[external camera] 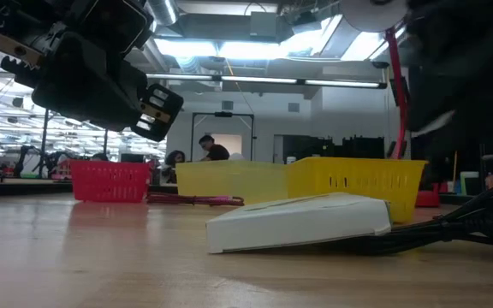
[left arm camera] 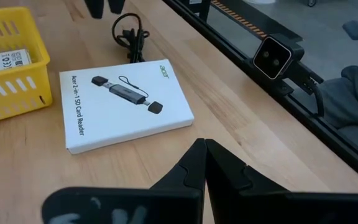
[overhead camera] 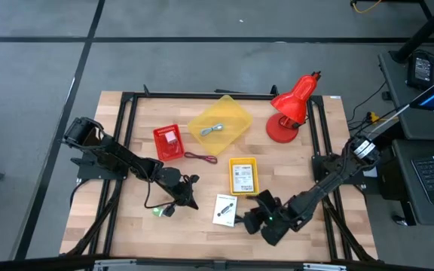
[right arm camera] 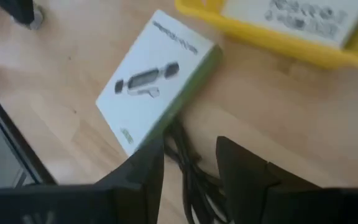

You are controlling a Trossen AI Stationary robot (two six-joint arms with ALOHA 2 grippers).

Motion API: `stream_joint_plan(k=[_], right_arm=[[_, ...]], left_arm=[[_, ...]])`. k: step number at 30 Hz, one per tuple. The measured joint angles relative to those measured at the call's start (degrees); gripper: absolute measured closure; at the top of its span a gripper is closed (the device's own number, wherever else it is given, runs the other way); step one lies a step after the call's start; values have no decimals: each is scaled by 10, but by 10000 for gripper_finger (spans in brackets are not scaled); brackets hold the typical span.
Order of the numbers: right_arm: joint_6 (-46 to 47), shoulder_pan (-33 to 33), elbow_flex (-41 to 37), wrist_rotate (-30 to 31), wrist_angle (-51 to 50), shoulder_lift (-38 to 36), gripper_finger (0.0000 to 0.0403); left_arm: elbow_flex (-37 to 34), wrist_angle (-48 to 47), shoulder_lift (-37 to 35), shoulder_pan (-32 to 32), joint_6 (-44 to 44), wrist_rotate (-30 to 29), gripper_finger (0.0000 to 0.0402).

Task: Pick and place items into bin
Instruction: Stack the white box on top of the white box

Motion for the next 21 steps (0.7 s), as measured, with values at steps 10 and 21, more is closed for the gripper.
stream_joint_plan(k=[10, 21], right_arm=[[39, 31, 0, 55, -28, 0, 269], [41, 31, -12, 48, -122, -87, 269]], left_arm=[[0, 1, 0, 0, -2, -1, 398], [0, 1, 0, 0, -2, -2, 398]])
